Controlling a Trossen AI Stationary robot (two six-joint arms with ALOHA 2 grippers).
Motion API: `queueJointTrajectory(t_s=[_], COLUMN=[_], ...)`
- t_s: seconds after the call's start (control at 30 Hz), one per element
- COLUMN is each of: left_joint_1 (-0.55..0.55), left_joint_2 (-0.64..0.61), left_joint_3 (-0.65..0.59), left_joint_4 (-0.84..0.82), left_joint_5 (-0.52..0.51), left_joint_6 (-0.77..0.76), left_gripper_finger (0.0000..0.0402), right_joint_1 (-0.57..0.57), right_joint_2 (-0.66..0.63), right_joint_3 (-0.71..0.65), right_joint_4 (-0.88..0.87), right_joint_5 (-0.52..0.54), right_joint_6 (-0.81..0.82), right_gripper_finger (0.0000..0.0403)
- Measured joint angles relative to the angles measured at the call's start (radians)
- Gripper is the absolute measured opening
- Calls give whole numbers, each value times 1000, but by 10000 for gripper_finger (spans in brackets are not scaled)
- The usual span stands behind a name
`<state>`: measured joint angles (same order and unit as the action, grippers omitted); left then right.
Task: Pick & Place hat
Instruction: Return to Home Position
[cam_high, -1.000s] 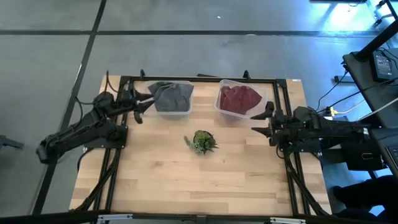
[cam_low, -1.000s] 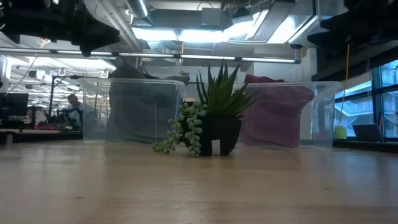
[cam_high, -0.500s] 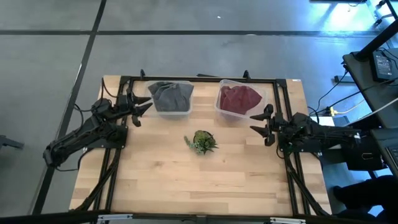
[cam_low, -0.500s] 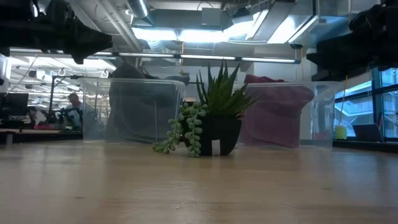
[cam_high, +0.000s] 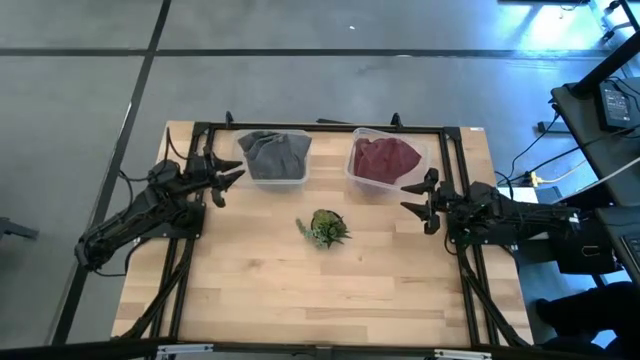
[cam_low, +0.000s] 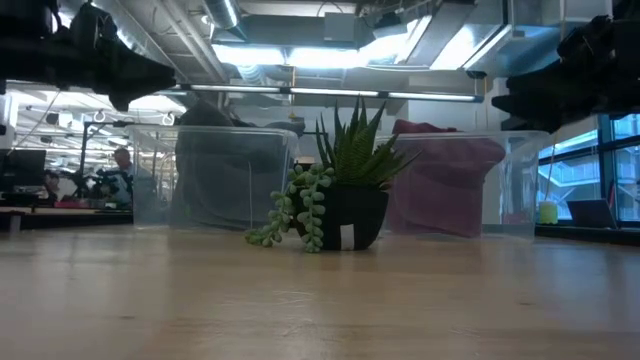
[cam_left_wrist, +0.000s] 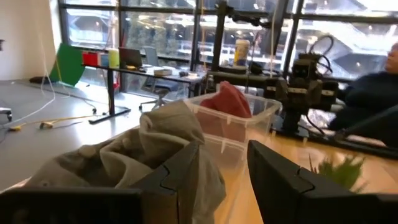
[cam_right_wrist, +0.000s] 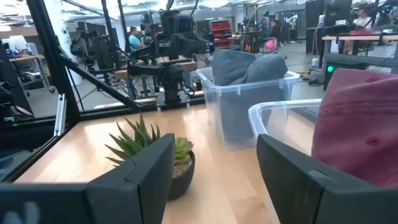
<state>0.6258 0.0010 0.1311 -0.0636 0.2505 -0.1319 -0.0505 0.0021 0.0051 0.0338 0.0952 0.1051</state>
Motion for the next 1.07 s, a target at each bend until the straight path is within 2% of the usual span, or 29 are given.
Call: queueJointTrajectory(t_s=[0.17, 0.3, 0.8, 1.07], left_joint_1=[0, 0, 0, 0], left_joint_2=[0, 0, 1, 2], left_joint_3=[-81, -123, -123, -123], left_joint_4=[108, 158, 105, 105], left_joint_5=[-72, -92, -103, -103], left_joint_6=[-43, -72, -66, -65], left_gripper_finger=[133, 134, 134, 130], right_joint_1=[0, 0, 0, 0], right_joint_2=[0, 0, 4, 4], right_joint_3=[0, 0, 0, 0], right_joint_4=[0, 1, 0, 0], right_joint_5=[0, 0, -1, -2], right_joint_6=[0, 0, -87, -70], right_gripper_finger=[226, 226, 226, 226])
